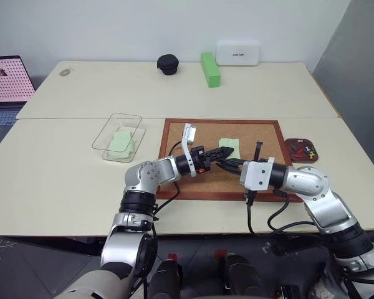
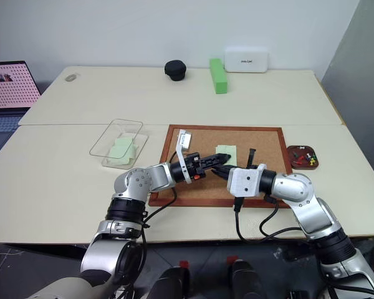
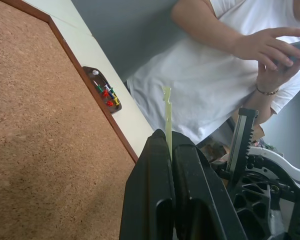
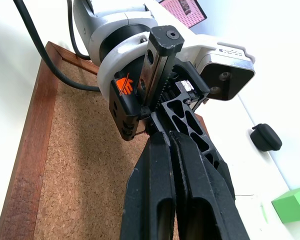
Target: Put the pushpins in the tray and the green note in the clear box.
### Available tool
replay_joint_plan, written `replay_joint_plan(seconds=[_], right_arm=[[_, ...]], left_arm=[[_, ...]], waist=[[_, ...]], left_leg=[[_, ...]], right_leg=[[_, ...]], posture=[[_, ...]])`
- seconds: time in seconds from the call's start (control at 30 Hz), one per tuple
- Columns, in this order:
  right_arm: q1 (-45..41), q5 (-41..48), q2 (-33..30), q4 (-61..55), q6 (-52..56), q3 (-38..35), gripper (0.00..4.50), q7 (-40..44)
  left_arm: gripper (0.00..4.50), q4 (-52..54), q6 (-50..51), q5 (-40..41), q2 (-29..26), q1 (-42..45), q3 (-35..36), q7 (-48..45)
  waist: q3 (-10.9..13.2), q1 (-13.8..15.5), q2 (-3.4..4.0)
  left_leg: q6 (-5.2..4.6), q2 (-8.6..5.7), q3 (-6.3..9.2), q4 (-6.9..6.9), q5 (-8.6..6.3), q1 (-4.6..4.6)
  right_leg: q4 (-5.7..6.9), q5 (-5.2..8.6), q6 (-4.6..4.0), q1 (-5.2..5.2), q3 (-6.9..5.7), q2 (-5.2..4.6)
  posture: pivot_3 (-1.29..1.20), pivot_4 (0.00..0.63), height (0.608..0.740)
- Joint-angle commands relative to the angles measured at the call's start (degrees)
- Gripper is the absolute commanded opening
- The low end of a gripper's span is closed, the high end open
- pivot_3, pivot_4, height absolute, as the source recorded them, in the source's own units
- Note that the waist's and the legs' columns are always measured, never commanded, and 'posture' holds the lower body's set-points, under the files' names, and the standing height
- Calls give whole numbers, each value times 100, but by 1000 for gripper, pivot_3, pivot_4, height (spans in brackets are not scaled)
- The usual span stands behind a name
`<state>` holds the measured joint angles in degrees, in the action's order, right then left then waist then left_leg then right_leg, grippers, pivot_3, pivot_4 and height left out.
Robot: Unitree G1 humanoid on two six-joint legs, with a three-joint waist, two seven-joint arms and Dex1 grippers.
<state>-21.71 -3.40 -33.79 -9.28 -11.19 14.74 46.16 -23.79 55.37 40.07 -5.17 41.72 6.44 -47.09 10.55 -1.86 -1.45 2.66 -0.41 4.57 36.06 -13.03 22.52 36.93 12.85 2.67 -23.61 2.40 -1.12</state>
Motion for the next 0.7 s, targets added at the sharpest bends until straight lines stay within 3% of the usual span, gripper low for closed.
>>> replay_joint_plan(seconds=[0.03, 0.43, 0.57, 0.7], right_arm=[[-94, 175, 73, -213, 287, -192, 0, -46], [-51, 1115, 205, -1203, 2019, -473, 0, 8], [-210, 1577, 422, -1224, 2954, -942, 0, -433], [-206, 1483, 455, -735, 3456, -1524, 0, -1066]], left_arm=[[54, -70, -291, -187, -80, 64, -122, -91], [54, -132, -908, -762, -156, -137, -525, -195], [54, -106, -1002, -840, -163, -145, -591, -235], [54, 128, -1381, -1081, -167, -159, -743, -171]], waist=[[0, 0, 0], [0, 0, 0], [0, -1, 0], [0, 14, 0]], left_leg=[[0, 0, 0, 0, 0, -1], [0, 0, 1, 1, 0, 0], [0, 1, 1, 0, 0, 0], [0, -1, 1, 2, 0, 2]], right_leg=[[1, 0, 0, 0, 0, 0], [2, 0, 0, 0, 0, -1], [3, 0, -1, 0, 0, 0], [2, 0, 0, 0, 0, -2]], posture=[[0, 150, 740], [0, 150, 740], [0, 150, 740], [0, 150, 740]])
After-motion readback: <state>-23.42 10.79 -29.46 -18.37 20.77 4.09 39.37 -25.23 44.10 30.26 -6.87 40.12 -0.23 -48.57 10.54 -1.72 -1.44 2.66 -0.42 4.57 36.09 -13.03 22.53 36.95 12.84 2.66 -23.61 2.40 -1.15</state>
